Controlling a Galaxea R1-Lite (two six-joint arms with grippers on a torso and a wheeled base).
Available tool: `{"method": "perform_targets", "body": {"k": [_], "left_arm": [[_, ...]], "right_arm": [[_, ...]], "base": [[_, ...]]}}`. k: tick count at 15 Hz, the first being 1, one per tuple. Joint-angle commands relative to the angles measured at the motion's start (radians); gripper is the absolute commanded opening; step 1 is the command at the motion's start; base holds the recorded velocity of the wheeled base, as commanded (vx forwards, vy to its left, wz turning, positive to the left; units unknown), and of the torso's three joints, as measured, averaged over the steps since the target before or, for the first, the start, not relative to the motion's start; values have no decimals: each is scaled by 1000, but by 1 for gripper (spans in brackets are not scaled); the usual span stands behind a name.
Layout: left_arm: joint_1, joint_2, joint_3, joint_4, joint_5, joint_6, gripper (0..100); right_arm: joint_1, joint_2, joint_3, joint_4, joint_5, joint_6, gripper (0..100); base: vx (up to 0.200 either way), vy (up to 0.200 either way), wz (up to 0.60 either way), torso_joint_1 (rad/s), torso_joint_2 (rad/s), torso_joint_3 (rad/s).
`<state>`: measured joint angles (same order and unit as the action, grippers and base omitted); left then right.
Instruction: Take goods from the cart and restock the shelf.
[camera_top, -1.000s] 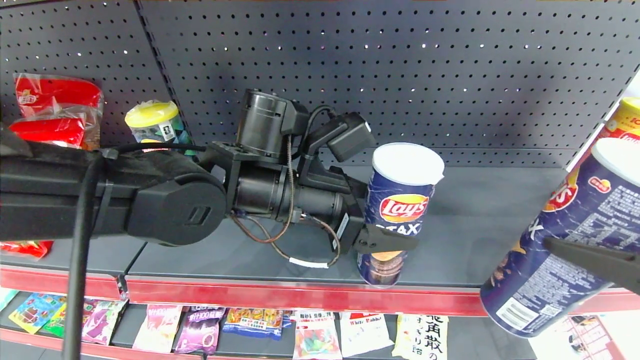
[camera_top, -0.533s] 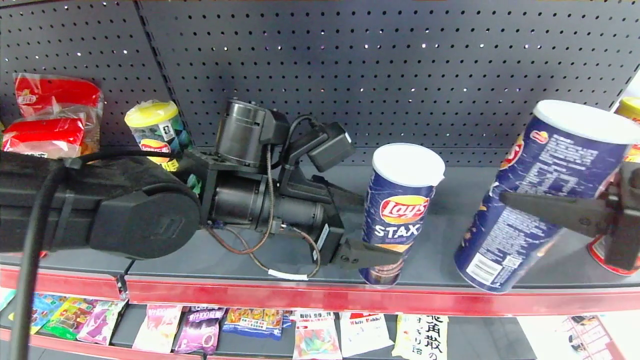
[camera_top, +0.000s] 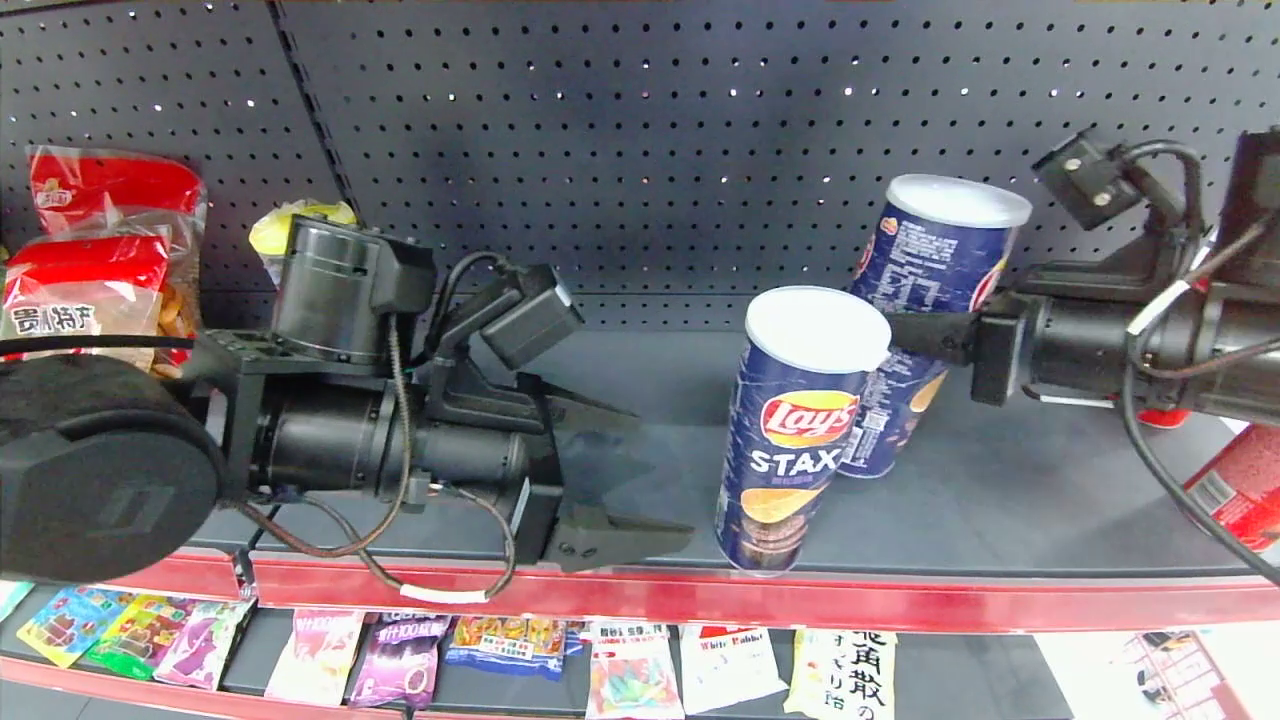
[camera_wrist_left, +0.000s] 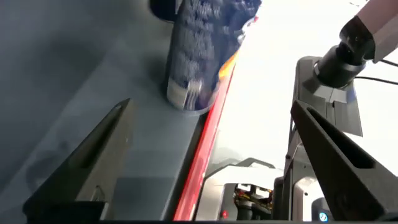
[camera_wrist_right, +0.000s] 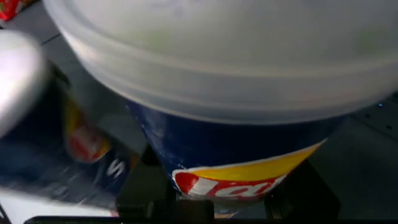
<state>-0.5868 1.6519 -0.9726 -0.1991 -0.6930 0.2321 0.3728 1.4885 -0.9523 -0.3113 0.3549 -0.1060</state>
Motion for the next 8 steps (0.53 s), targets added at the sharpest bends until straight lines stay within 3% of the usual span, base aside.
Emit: {"method": "perform_targets", "body": {"k": [1,4,8], "left_arm": [[47,-73,51,0,1,0,100],[110,-118,98,0,0,1,100],[116,-141,121,0,0,-5,100]], "right_arm": [[-6,136,-68,-11,3,-3,0],[-3,243,-180,-15,4,-6,0],[9,320,-255,-15,10,-17,0]], "base": [[0,0,0,0,0,0],[0,0,0,0,0,0],[0,0,0,0,0,0]]}}
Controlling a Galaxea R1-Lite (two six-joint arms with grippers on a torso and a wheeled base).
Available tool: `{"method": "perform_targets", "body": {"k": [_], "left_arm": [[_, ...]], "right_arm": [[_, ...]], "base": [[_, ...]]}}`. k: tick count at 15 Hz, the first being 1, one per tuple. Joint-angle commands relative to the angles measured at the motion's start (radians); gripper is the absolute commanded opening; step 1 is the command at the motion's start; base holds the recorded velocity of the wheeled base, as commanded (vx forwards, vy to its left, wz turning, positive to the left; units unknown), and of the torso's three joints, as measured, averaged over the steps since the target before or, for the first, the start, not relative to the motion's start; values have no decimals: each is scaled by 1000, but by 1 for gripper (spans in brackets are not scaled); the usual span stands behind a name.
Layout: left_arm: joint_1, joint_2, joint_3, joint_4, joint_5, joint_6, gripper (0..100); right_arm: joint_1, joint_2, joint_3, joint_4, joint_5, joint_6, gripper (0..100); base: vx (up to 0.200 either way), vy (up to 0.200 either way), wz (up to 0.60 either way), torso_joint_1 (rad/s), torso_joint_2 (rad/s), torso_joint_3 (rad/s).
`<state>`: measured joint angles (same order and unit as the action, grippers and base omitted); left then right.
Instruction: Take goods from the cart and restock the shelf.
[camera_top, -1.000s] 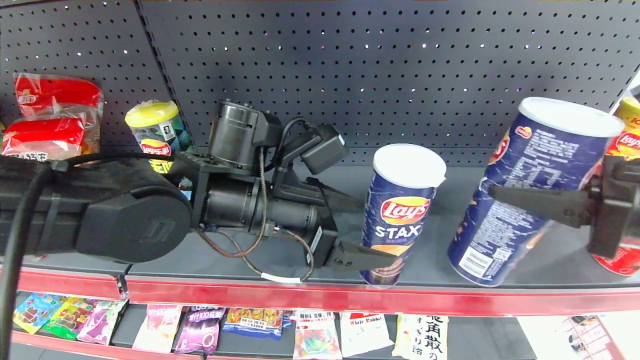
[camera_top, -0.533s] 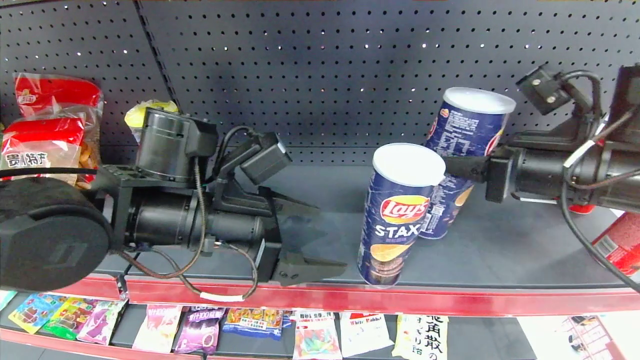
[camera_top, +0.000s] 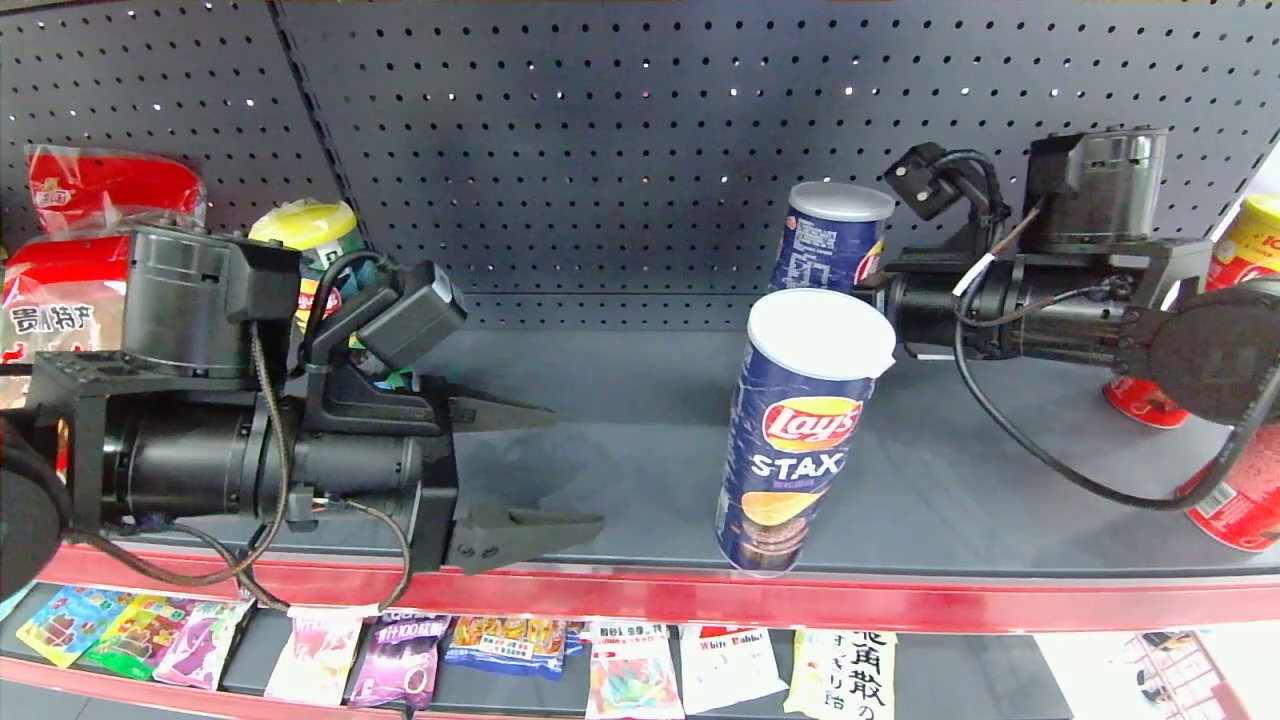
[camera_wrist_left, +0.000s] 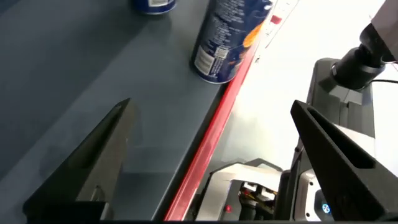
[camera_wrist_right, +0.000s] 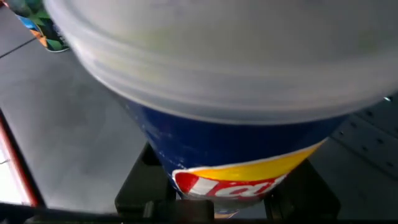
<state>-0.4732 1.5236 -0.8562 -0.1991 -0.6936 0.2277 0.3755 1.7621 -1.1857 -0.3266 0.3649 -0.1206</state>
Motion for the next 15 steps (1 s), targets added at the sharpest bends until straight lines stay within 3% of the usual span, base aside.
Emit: {"method": "perform_targets", "body": {"k": [1,9,10,15], "left_arm": [[2,-13,3,0,2,-2,100],[2,4,-1,0,2,-7,100],[2,6,2,0,2,-7,100],[2,9,-1,0,2,-7,100]], "right_arm": [[20,62,-45,0,0,-2,0],[23,71,-38,0,-3,-2,0],[23,65,-35,1,-3,3,100],[20,7,17,6,-9,4,100]], "base": [[0,0,0,0,0,0],[0,0,0,0,0,0],[0,0,0,0,0,0],[0,0,0,0,0,0]]}}
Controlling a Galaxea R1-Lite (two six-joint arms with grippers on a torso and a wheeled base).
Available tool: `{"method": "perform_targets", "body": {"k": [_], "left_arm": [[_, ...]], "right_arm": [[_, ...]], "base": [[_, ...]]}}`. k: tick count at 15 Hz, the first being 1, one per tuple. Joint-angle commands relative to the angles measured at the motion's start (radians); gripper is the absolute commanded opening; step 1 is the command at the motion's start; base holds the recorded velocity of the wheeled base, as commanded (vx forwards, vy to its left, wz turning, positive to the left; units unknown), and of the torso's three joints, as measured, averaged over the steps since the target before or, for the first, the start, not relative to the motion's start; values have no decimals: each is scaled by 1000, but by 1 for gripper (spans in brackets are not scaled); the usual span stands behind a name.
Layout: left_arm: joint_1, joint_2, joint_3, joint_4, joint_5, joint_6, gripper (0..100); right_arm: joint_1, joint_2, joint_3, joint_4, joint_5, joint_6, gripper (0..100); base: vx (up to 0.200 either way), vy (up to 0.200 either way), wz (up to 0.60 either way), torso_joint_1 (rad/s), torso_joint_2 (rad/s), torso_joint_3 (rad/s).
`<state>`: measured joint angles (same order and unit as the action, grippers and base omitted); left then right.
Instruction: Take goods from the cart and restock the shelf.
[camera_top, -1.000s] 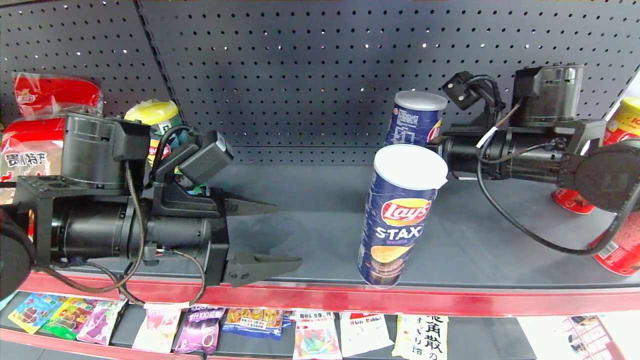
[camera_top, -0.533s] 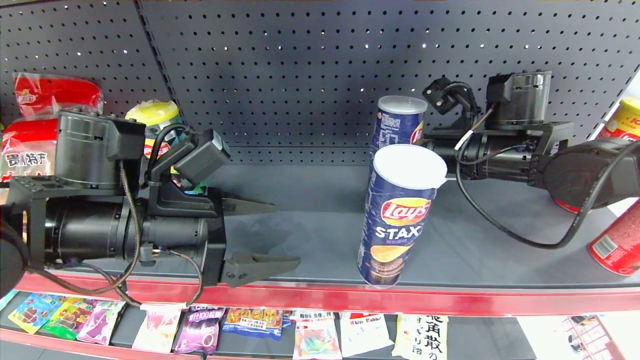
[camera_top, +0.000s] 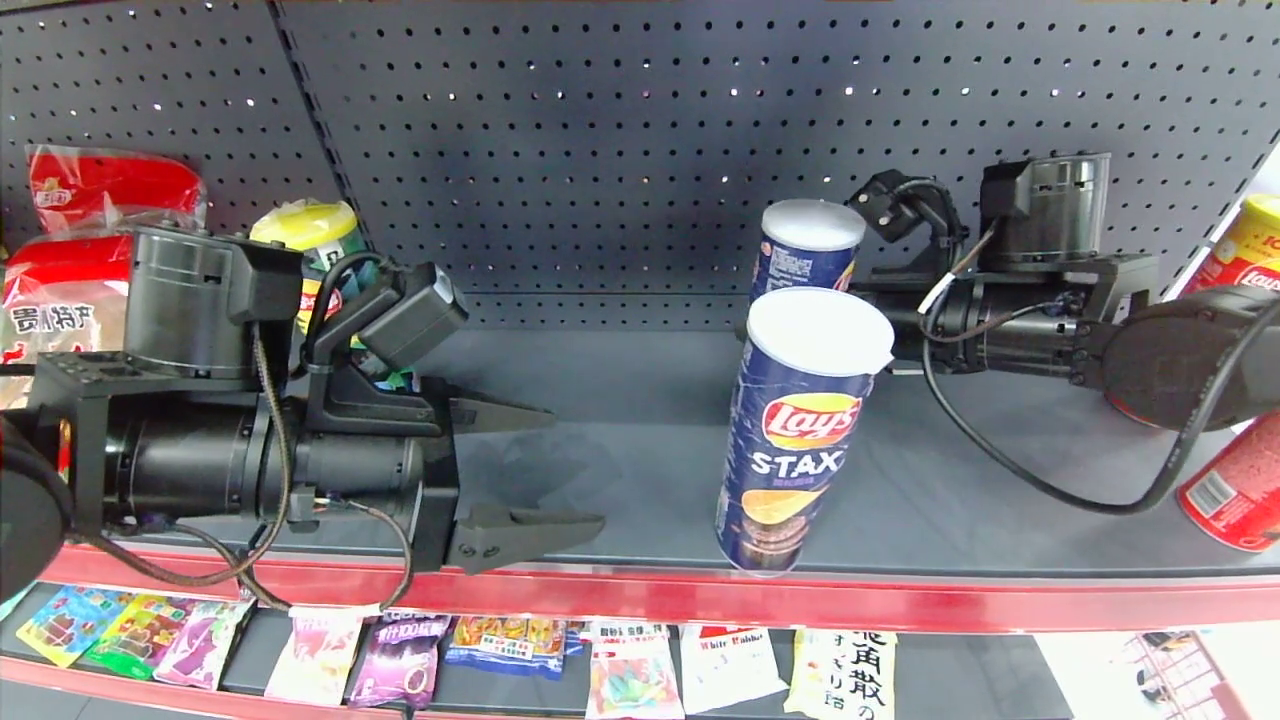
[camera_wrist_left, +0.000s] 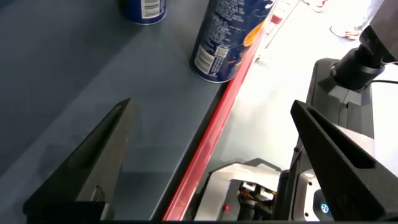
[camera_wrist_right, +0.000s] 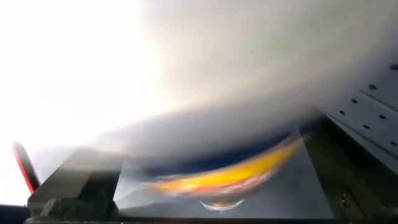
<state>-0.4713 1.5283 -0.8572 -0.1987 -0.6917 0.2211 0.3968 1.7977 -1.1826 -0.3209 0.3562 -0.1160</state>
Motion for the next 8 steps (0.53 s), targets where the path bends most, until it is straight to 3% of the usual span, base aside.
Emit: {"method": "perform_targets", "body": {"k": [1,8], "left_arm": [[0,4,1,-1,0,0,100],[-3,33,-5,-1,1,7,100]], "right_arm": [[-3,-32,15,0,0,-1,100],[-41,-193,181,2,-5,1,100]], "base": [[0,0,0,0,0,0],[0,0,0,0,0,0]]}}
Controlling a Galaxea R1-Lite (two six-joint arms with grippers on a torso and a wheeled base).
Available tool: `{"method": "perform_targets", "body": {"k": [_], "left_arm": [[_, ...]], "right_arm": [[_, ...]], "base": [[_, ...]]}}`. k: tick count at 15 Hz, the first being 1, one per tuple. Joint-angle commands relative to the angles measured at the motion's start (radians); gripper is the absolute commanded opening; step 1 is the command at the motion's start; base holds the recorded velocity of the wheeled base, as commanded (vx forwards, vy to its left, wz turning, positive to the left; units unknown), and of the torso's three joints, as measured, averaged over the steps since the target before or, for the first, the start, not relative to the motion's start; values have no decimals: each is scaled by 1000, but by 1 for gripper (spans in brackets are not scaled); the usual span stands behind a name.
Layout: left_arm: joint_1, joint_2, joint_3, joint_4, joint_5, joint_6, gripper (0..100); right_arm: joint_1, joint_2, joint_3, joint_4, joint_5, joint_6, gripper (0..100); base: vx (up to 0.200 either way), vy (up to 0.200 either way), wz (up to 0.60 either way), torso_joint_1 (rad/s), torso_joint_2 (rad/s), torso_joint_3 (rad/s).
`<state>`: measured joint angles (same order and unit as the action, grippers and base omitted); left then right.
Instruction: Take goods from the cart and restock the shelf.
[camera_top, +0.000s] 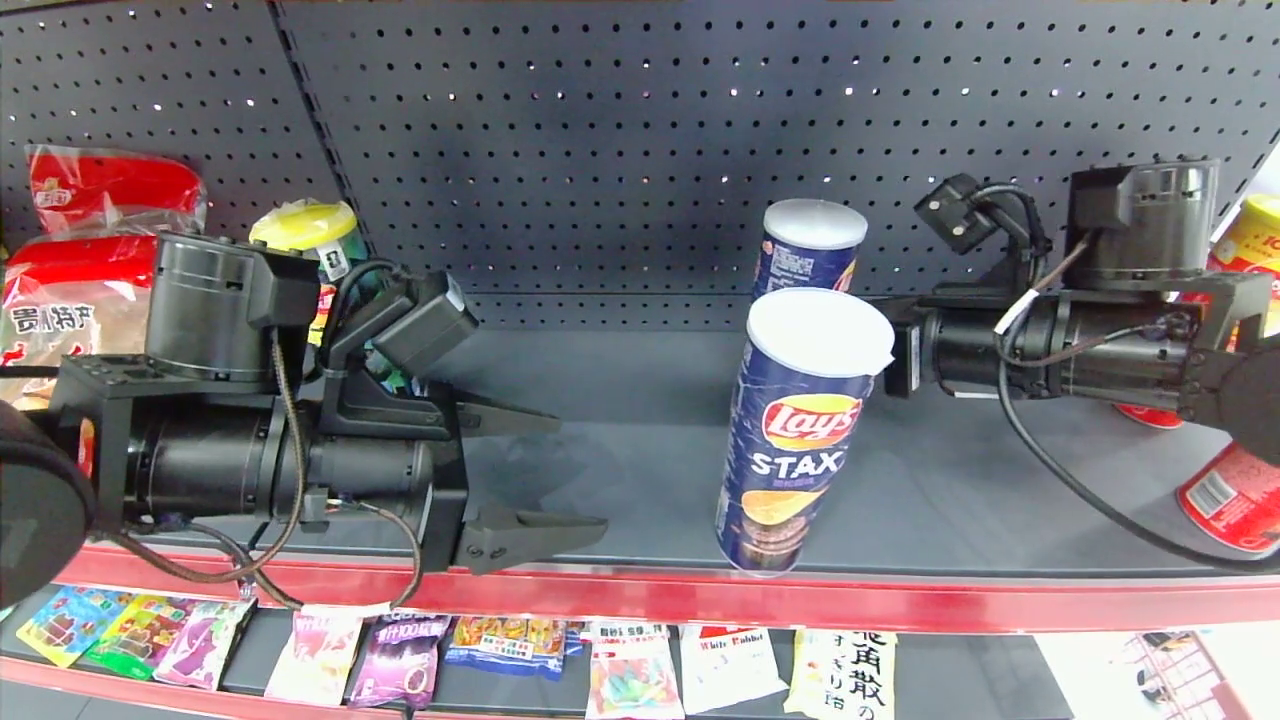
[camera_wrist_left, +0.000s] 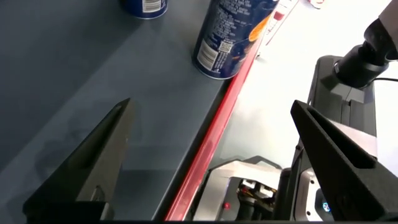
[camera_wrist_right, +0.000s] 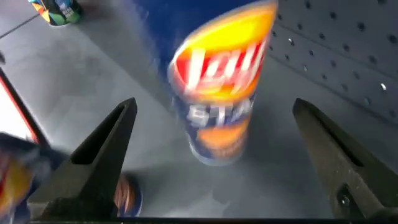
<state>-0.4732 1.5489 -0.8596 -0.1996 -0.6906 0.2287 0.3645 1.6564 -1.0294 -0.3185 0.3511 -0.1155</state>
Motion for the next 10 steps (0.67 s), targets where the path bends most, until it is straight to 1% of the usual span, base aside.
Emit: {"method": "perform_targets", "body": {"k": [1,3,6,8,9,10], "left_arm": [[-1,19,-6,-1,3,3,100],[-1,37,-10,-1,33,4,100],[-5,92,-19,-43,36,6,100],[-12,137,-19,-87,37,24,100],[-15,160,-22,-112,42,32,100],[-15,160,-22,-113,42,32,100]], "right_arm": [[-18,-81,57,-1,0,0,100],[-32,-127,106,-1,-18,0,100],[-30,-239,236,-1,-44,-1,100],[-27,-325,321,1,-44,-1,100],[-24,-386,387,1,-44,-3,100],[-24,-389,391,1,-44,-3,100]], "base": [[0,0,0,0,0,0],[0,0,0,0,0,0],[0,0,0,0,0,0],[0,0,0,0,0,0],[0,0,0,0,0,0],[0,0,0,0,0,0]]}}
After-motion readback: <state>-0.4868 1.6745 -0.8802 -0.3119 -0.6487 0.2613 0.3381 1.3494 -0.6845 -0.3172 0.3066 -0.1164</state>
